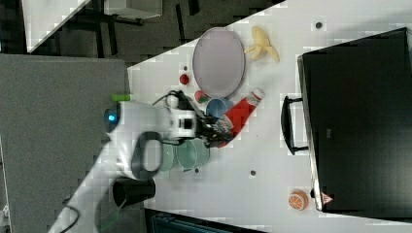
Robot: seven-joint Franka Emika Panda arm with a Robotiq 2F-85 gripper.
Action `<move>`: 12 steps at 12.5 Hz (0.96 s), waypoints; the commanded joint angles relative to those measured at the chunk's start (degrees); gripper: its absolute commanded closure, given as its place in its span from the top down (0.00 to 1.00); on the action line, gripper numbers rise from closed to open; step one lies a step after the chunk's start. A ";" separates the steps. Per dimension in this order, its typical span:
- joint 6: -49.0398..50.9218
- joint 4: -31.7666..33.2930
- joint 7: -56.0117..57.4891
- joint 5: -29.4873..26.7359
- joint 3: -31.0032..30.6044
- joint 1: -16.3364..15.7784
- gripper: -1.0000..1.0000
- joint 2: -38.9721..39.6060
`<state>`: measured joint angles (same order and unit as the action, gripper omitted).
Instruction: Pick Ketchup from oven and place it on table.
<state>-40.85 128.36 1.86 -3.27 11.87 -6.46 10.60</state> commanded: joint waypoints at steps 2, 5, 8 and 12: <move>-7.77 1.86 -1.47 -0.62 -0.87 -1.47 0.64 3.13; -10.04 1.78 -1.47 -0.72 -1.63 -1.85 0.76 7.51; -11.38 1.49 -1.48 -0.72 -1.64 -1.90 1.00 8.03; -8.52 -3.13 -1.51 -0.70 -1.65 -1.98 1.00 -0.45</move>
<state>-47.45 130.03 1.82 -4.14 9.52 -7.08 15.93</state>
